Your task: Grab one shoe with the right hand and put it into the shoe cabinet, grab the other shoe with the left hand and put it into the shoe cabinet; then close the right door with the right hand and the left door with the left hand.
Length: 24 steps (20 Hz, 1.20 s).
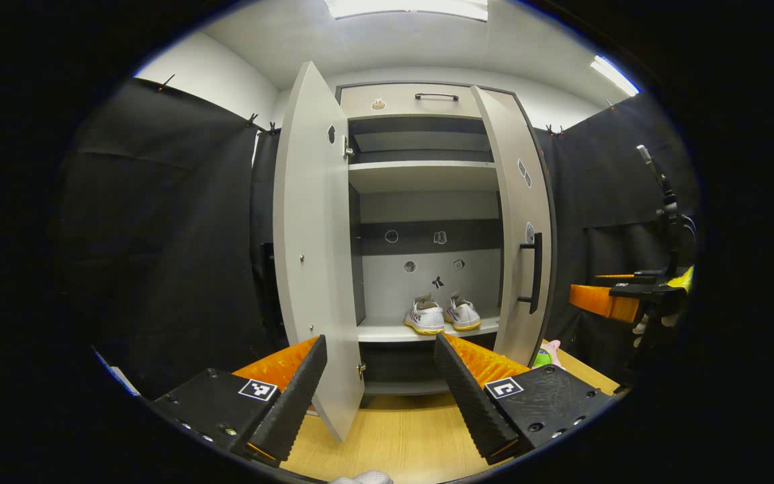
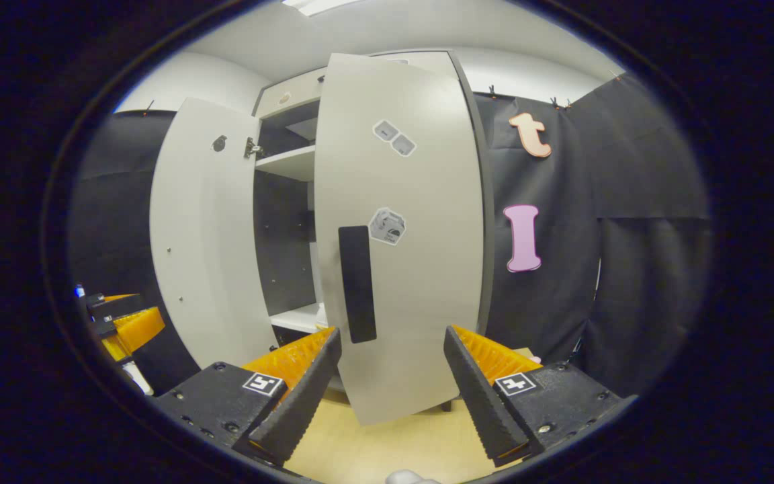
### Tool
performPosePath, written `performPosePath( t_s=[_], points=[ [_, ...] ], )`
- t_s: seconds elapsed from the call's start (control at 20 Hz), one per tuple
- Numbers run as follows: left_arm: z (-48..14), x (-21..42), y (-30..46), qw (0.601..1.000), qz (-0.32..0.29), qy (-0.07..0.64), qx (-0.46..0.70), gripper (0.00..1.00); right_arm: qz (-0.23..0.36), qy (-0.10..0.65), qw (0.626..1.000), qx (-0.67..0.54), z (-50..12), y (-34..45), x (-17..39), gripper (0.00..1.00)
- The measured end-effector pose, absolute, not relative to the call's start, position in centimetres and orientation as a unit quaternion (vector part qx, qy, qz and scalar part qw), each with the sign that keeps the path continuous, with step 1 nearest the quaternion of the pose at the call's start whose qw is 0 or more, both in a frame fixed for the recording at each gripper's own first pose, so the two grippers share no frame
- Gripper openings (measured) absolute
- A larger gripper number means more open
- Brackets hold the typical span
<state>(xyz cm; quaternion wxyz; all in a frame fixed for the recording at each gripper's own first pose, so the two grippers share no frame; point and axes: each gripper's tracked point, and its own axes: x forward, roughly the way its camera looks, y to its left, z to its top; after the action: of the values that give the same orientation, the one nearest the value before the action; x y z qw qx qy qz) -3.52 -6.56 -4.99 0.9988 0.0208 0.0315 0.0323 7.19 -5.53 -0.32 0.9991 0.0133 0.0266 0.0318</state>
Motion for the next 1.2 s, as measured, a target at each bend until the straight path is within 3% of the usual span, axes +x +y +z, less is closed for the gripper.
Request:
performPosePath(
  t_s=[0.1,0.15,0.35,0.85,1.2],
  points=[
    [-5.1,-3.3,-5.3,0.999,0.027,0.031,0.019,1.0,0.018,0.033,0.999,0.007,-1.1,-5.3,5.9,1.0],
    [-5.0,-3.1,-4.3,0.999,0.026,0.029,0.02,0.96,0.01,0.035,0.999,0.005,-1.6,-5.2,5.2,1.0],
    [-5.0,-2.3,0.0,0.999,0.037,0.023,0.031,0.96,-0.017,0.049,0.999,0.004,-3.4,-4.0,1.8,1.0],
    [-3.4,2.7,13.1,0.992,0.115,0.006,0.049,0.96,-0.06,0.096,0.994,0.01,-8.1,-1.4,-3.3,1.0],
    [-4.1,5.2,14.0,0.991,0.119,0.015,0.052,0.94,-0.073,0.103,0.992,0.015,-8.3,-1.6,-3.3,1.0]
  ],
)
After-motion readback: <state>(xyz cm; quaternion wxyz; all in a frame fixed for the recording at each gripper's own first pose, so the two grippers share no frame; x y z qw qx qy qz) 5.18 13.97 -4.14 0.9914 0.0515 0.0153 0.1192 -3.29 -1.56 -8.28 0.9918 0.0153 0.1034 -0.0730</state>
